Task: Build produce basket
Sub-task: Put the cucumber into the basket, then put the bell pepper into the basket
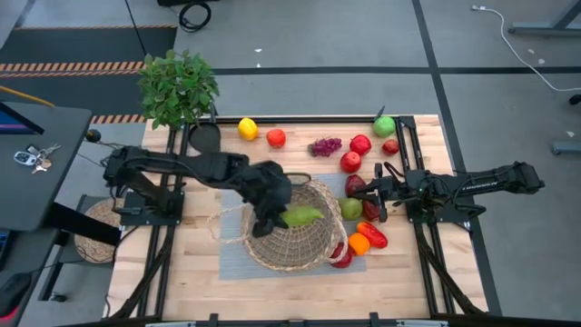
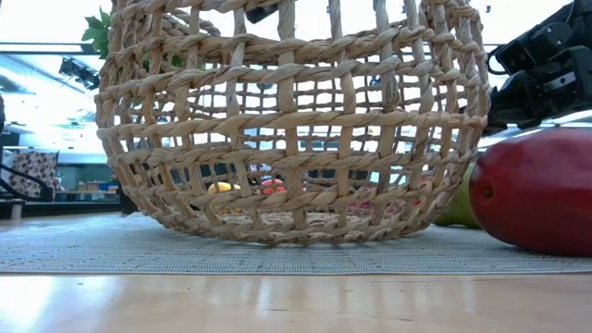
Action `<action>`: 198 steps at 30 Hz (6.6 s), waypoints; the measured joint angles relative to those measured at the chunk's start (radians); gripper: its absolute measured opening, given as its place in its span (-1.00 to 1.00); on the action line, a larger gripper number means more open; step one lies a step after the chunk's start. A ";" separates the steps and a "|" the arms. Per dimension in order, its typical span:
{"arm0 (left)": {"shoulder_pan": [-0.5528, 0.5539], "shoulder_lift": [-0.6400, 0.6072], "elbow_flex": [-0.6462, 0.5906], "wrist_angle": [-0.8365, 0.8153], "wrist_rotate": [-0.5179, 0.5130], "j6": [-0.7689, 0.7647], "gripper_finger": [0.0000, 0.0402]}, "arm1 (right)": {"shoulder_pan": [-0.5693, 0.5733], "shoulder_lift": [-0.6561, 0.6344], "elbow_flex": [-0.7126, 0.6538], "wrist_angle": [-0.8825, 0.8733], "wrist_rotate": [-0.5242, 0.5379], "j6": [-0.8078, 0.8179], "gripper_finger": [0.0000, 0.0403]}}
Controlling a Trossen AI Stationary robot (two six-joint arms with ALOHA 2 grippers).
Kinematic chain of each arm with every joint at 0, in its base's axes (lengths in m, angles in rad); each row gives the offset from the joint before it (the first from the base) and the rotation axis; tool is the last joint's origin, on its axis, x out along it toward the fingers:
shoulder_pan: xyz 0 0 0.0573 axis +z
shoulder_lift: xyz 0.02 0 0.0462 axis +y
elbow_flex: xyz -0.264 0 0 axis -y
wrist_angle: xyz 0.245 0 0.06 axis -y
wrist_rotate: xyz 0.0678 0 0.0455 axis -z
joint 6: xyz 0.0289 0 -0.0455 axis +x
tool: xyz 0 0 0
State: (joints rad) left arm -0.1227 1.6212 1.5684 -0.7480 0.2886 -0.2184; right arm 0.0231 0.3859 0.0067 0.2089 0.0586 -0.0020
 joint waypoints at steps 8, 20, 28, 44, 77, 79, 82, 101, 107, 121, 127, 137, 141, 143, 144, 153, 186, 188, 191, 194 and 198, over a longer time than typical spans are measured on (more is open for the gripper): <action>-0.117 0.181 0.284 -0.347 -0.293 0.184 -0.24 | 0.000 0.000 0.000 0.001 0.000 0.000 -0.70; -0.173 0.344 0.372 -0.434 -0.630 0.805 -0.22 | 0.000 0.000 0.000 0.007 0.000 0.000 -0.70; -0.172 0.408 0.371 -0.426 -0.637 1.089 -0.22 | 0.000 0.000 0.000 0.007 0.000 0.000 -0.70; -0.144 0.511 0.371 -0.472 -0.557 1.061 -0.11 | 0.000 0.000 0.000 0.023 0.000 0.000 -0.70; 0.347 -0.061 0.065 -0.080 -0.353 0.733 -0.08 | 0.000 0.000 0.000 0.045 0.000 0.000 -0.70; 0.413 -0.063 -0.001 -0.018 -0.355 0.724 -0.11 | 0.000 0.000 0.000 0.046 0.000 0.000 -0.70; 0.516 -0.057 -0.079 0.069 -0.354 0.701 -0.14 | 0.000 0.000 0.000 0.046 0.000 0.000 -0.70; 0.723 0.163 -0.212 0.170 -0.596 0.660 0.76 | 0.000 0.000 0.000 0.048 0.000 0.000 -0.70; 0.749 0.237 -0.212 0.113 -0.608 0.622 0.85 | 0.000 0.000 0.000 0.048 0.000 0.000 -0.70; 0.837 0.312 -0.219 0.116 -0.634 0.562 0.85 | 0.000 0.000 0.000 0.048 0.000 0.000 -0.70; 0.845 0.312 -0.220 0.101 -0.635 0.572 0.85 | 0.000 0.000 0.000 0.048 0.000 0.000 -0.70; 0.754 0.310 -0.196 -0.088 -0.631 0.602 0.62 | 0.000 0.000 0.000 0.048 0.000 0.000 -0.70; 0.693 0.301 -0.158 -0.181 -0.583 0.564 0.55 | 0.000 0.000 0.000 0.048 0.000 0.000 -0.70; 0.666 0.285 -0.147 -0.193 -0.588 0.565 0.52 | 0.000 0.000 0.000 0.048 0.000 0.000 -0.70; 0.654 0.275 -0.145 -0.196 -0.602 0.567 0.51 | 0.000 0.000 0.000 0.048 0.000 0.000 -0.70; 0.649 0.187 -0.143 -0.235 -0.594 0.497 0.44 | 0.000 0.000 0.000 0.050 0.000 0.000 -0.70; 0.682 0.168 -0.348 -0.156 -0.485 0.281 0.97 | 0.000 0.000 0.000 0.051 0.000 0.000 -0.70; 0.682 0.168 -0.357 -0.145 -0.499 0.270 0.97 | 0.000 0.000 0.000 0.051 0.000 0.000 -0.70; 0.682 0.168 -0.363 -0.127 -0.502 0.252 0.97 | 0.000 0.000 0.000 0.051 0.000 0.000 -0.70; 0.681 0.169 -0.364 -0.124 -0.502 0.260 0.96 | 0.000 0.000 0.000 0.051 0.000 0.000 -0.70; 0.679 0.169 -0.364 -0.124 -0.502 0.280 0.89 | 0.000 0.000 0.000 0.051 0.000 0.000 -0.70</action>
State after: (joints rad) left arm 0.5566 1.7906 1.2041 -0.8722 -0.2132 0.0615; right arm 0.0232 0.3859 0.0065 0.2600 0.0586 -0.0019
